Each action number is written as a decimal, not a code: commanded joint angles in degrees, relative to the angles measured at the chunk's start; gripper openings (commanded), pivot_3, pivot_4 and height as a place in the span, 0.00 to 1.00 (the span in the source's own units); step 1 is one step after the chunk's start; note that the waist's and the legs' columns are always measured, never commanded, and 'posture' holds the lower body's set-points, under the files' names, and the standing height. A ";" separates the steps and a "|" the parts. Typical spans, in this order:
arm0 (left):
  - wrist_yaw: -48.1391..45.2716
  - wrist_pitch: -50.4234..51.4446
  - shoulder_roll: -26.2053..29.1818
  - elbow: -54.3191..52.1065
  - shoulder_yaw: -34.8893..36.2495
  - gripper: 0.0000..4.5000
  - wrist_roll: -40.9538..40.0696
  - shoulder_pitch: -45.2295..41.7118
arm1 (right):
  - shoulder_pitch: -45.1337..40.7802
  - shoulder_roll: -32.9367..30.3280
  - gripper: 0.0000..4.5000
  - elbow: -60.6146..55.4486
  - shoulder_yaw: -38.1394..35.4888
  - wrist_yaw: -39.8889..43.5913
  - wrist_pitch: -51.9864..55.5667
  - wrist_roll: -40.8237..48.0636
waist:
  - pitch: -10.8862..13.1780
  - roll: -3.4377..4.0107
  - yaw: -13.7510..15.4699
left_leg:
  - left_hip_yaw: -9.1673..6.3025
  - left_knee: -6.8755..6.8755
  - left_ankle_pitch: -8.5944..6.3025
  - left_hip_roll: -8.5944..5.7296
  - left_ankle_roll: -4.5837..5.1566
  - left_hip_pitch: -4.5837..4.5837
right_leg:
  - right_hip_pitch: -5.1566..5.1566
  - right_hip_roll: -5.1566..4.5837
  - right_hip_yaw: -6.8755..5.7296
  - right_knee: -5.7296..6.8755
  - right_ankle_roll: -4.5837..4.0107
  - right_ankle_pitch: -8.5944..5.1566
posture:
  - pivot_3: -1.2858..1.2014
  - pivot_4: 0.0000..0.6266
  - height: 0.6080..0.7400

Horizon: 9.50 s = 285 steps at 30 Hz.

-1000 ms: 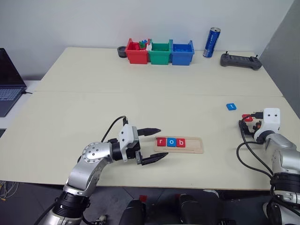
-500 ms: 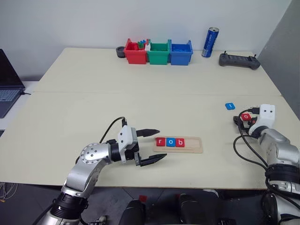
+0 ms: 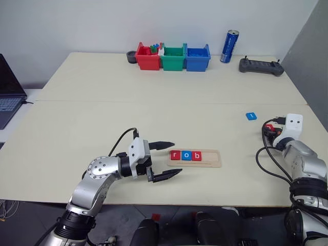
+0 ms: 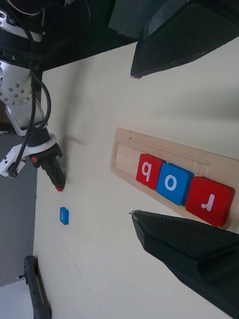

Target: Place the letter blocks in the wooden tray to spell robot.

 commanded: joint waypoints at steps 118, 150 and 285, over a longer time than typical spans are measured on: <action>0.03 -0.17 0.90 -3.10 0.35 1.00 0.00 -0.66 | 1.88 -10.03 0.32 -22.30 31.59 53.74 -16.60 -3.07 | 0.03 -0.01 0.71 | -0.11 0.13 -0.11 -0.06 0.20 -0.29 | -0.28 -0.12 -0.15 0.11 0.04 -0.02 | 0.52 0.24 1.00; -0.19 -1.05 1.02 -1.87 0.30 1.00 0.42 -1.08 | 0.06 -10.54 0.99 -20.71 30.89 54.80 -15.03 -2.68 | 0.03 -0.01 0.67 | -0.11 0.14 -0.11 -0.06 0.20 -0.28 | -0.29 -0.12 -0.15 0.14 0.03 -0.02 | 0.52 0.24 1.00; -2.50 -3.19 -4.47 4.42 -1.44 1.00 1.81 -7.85 | 8.77 -25.17 0.99 -11.80 19.51 53.20 -19.81 -0.38 | -0.07 0.11 -0.19 | 0.26 0.14 -0.11 -0.01 0.21 -0.40 | -0.65 -0.08 0.11 0.26 0.06 0.03 | 0.52 0.24 1.00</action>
